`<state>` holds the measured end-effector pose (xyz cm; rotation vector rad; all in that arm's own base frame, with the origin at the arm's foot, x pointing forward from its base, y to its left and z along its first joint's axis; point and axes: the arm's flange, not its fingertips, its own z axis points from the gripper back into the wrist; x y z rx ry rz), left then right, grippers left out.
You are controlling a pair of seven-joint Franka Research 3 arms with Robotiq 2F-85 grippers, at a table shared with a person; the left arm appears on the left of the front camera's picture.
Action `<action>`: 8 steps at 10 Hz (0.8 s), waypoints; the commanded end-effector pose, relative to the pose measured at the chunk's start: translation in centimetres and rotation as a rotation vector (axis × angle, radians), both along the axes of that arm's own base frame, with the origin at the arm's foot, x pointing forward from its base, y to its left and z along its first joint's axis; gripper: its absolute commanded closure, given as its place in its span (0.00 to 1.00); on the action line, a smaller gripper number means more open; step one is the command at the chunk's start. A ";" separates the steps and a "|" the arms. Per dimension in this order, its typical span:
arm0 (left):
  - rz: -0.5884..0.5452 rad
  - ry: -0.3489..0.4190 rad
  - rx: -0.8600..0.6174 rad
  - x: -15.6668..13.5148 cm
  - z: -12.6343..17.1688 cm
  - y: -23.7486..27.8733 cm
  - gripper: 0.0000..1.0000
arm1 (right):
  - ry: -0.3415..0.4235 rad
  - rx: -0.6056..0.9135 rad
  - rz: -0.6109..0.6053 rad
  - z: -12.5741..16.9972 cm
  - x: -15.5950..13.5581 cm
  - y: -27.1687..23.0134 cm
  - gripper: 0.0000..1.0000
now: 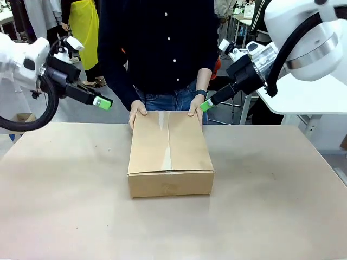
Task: Pack the gift set into the box.
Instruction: Press and hold the closed box until the human finishes sealing it.
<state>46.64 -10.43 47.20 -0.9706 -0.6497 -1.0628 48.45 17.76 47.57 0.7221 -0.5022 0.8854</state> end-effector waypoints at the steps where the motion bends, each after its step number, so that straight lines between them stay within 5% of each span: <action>1: -0.007 0.093 0.027 -0.1 2.1 0.4 0.00 | 0.119 0.014 -0.116 1.4 -0.6 -0.5 0.00; 2: -0.007 0.093 0.027 -0.1 2.1 0.4 0.00 | 0.000 0.000 0.000 0.0 0.0 0.0 0.00; 3: 0.000 0.027 0.009 -0.1 0.5 0.1 0.00 | -0.189 0.017 0.294 -0.3 0.4 2.5 0.00; 5: -0.113 -0.291 -0.135 1.9 -3.4 -3.5 0.00 | -0.473 0.171 0.546 -4.4 2.2 4.4 0.00; 8: -0.245 -0.471 -0.173 3.1 -9.3 -5.9 0.00 | -0.519 0.345 0.546 -9.9 4.8 4.1 0.00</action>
